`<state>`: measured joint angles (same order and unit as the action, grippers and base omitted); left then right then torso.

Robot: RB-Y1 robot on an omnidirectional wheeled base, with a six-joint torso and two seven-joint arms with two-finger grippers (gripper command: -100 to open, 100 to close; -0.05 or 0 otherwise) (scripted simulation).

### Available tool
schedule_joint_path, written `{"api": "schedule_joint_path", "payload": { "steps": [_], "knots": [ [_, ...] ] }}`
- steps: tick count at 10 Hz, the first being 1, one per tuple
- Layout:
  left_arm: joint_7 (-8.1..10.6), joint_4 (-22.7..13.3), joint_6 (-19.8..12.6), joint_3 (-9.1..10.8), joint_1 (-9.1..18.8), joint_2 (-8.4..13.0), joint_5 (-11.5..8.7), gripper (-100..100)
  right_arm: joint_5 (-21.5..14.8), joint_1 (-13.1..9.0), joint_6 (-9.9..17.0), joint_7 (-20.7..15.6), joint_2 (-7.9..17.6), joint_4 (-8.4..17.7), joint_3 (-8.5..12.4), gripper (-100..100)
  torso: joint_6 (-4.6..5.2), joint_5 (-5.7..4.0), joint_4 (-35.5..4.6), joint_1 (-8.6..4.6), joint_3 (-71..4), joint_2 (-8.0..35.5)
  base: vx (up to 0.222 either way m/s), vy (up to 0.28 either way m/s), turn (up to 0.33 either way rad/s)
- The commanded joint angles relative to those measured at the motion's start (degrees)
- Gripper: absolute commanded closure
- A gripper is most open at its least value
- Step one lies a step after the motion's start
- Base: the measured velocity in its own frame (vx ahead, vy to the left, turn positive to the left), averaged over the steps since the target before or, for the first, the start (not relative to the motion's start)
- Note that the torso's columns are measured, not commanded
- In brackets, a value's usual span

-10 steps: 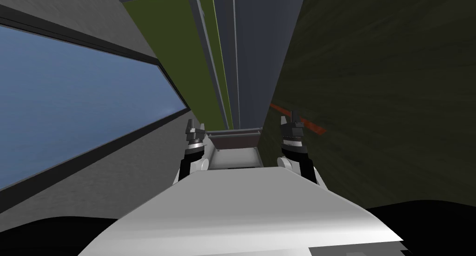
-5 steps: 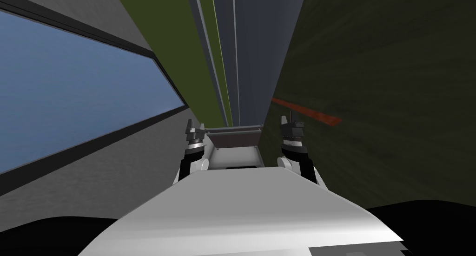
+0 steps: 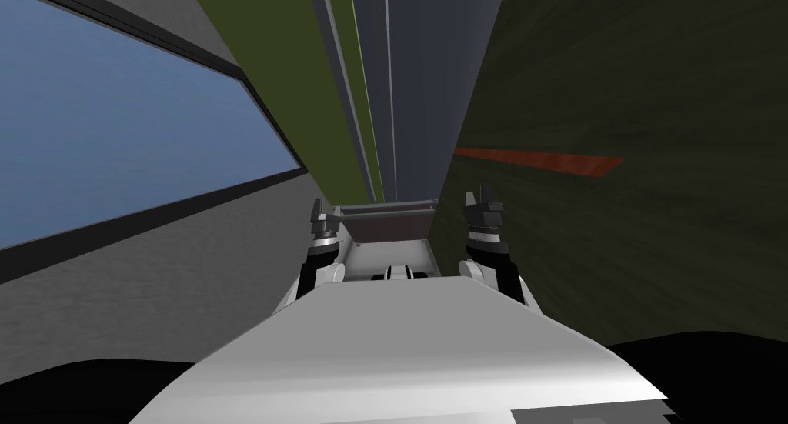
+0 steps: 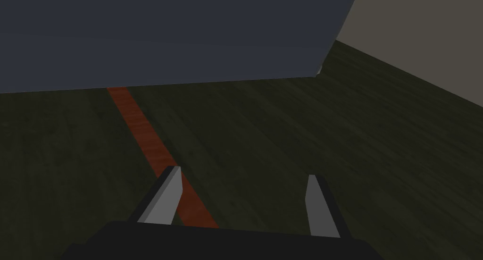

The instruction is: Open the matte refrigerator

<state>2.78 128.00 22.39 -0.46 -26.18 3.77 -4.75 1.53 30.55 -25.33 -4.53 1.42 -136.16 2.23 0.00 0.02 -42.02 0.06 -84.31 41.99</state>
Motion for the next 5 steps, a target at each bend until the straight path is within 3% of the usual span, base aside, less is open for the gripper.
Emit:
{"api": "schedule_joint_path", "payload": {
  "steps": [1, 5],
  "knots": [
    [-0.07, -3.5, 2.0, 0.05, 0.5, 2.1, 0.1, -100, 0.0, 0.0, 0.0, 0.0, 0.0, 0.0, 0.0, 0, 0.0, -0.01, -0.2, -0.02, -0.3, 0.1, 0.051, 0.024, -0.02],
    [-0.14, -10.1, 6.3, 0.37, 1.8, 4.3, 0.3, -100, 0.0, 0.0, 0.0, 0.0, 0.0, 0.0, 0.0, 0, 0.0, -0.02, -0.3, -0.06, -0.3, 0.3, 0.065, 0.029, -0.029]
  ]
}}
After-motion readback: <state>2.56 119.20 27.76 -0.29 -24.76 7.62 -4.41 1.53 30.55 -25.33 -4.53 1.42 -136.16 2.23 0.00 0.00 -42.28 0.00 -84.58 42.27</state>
